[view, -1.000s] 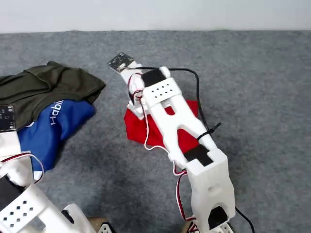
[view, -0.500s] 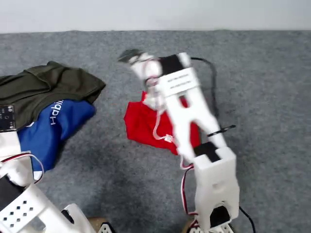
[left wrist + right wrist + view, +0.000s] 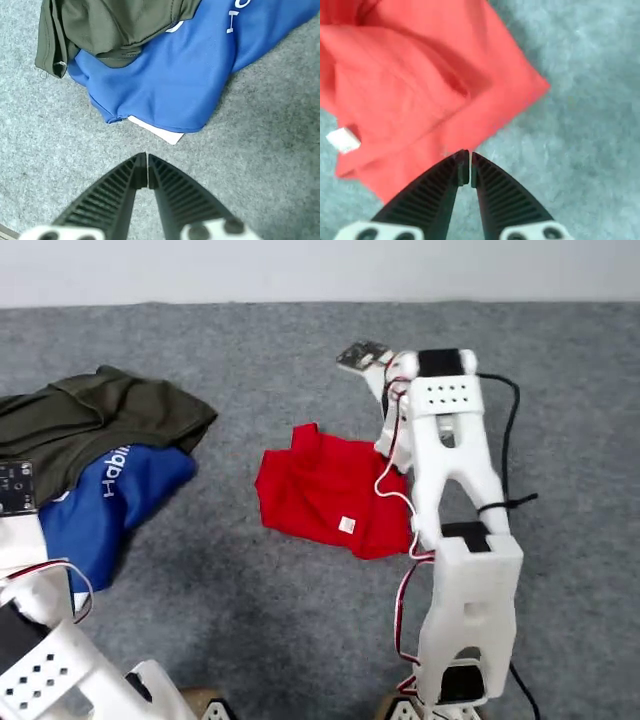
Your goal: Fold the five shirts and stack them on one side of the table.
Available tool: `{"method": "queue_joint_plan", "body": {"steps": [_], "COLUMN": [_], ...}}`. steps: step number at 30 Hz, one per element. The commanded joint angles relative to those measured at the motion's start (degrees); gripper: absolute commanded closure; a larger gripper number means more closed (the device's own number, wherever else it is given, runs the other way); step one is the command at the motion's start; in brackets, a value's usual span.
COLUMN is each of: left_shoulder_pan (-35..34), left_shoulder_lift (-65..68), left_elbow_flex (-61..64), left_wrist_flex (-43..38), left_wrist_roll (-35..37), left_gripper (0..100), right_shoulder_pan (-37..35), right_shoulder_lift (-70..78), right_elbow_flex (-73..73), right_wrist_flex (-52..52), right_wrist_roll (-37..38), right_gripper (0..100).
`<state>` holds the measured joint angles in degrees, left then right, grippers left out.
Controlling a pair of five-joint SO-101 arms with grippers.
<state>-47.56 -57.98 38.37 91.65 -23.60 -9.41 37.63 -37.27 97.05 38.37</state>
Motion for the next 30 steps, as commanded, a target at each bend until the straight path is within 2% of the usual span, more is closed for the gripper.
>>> {"method": "queue_joint_plan", "body": {"steps": [1,6,11,18,24,30], "left_shoulder_pan": [-0.4,-0.1,-0.1,0.0,0.0,0.0], "left_shoulder_lift": [-0.9,-0.9,-0.9,-0.9,-0.9,-0.9], "left_elbow_flex": [-1.4,-1.4,-1.4,-1.5,-1.5,-1.5], "left_wrist_flex": [0.0,-0.2,-0.2,-0.2,-0.3,-1.0], "left_wrist_roll": [-0.4,-0.4,-0.4,-0.6,-0.6,-0.6], "left_gripper": [98,98,98,98,98,98], "right_shoulder_pan": [-5.9,-18.1,-28.9,-27.0,-22.1,-25.8], "right_shoulder_lift": [1.9,2.1,0.4,-8.4,-6.8,-1.6], "right_elbow_flex": [-0.2,-0.2,-3.3,-3.4,-3.5,-3.5], "right_wrist_flex": [-0.7,-0.4,6.0,5.7,2.0,1.0], "right_wrist_roll": [-1.8,-7.3,-7.9,-9.6,-9.8,-9.9], "right_gripper": [98.7,98.8,98.8,98.8,98.5,98.7]}}
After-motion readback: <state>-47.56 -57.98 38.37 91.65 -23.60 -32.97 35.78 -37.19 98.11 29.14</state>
